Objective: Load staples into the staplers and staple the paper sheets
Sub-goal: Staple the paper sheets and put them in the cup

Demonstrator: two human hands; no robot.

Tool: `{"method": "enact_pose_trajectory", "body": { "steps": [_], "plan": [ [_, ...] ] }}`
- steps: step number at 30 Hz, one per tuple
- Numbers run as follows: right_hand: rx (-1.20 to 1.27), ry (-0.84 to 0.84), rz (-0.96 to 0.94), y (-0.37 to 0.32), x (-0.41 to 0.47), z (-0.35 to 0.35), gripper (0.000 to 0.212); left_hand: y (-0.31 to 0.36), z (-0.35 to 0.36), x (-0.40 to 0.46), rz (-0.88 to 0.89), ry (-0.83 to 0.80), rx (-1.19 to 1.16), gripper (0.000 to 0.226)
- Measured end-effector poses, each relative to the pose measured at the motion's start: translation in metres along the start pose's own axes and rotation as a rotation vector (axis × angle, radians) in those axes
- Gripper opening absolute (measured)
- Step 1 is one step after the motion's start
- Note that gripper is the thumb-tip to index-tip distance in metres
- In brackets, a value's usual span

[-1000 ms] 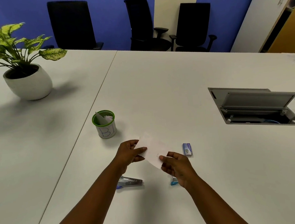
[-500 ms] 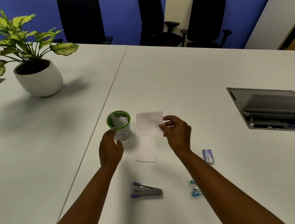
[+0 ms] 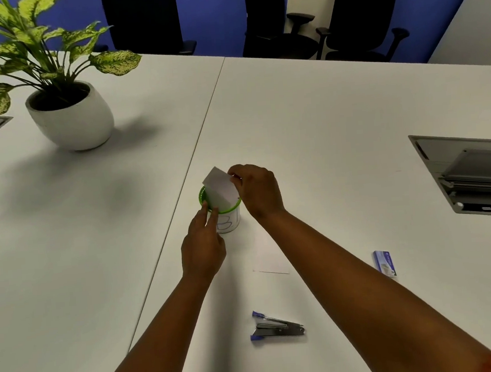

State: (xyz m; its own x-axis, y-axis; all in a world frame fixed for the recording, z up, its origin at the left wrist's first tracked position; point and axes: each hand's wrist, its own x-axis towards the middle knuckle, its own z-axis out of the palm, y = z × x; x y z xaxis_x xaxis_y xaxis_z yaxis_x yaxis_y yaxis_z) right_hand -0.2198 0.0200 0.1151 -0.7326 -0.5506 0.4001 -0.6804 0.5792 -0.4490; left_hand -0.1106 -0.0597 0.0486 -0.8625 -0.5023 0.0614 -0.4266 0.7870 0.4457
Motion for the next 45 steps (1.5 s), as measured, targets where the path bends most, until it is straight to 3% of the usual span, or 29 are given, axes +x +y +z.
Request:
{"method": "enact_pose_trajectory", "body": {
  "steps": [9,15,19,29,40,45],
  "plan": [
    [-0.119,-0.081,0.081,-0.011,0.013,0.011,0.024,-0.005,0.009,0.003,0.010,0.023,-0.013,0.061],
    [-0.179,-0.269,0.030,-0.017,0.013,0.016,0.027,-0.006,0.010,0.002,0.014,0.029,-0.059,0.062],
    [-0.193,-0.306,0.029,-0.022,0.016,0.025,0.025,-0.007,0.006,0.005,0.043,0.043,-0.092,0.061],
    [-0.087,-0.163,0.114,-0.035,0.031,0.019,0.018,-0.006,0.006,0.005,0.030,0.048,-0.094,0.059],
    [-0.088,-0.334,0.148,-0.012,0.012,0.048,0.022,-0.007,0.009,0.007,0.017,0.045,-0.058,0.059],
    [0.132,-0.473,0.208,0.000,0.017,0.045,0.020,-0.007,0.007,0.005,0.042,0.047,-0.040,0.061]
  ]
}}
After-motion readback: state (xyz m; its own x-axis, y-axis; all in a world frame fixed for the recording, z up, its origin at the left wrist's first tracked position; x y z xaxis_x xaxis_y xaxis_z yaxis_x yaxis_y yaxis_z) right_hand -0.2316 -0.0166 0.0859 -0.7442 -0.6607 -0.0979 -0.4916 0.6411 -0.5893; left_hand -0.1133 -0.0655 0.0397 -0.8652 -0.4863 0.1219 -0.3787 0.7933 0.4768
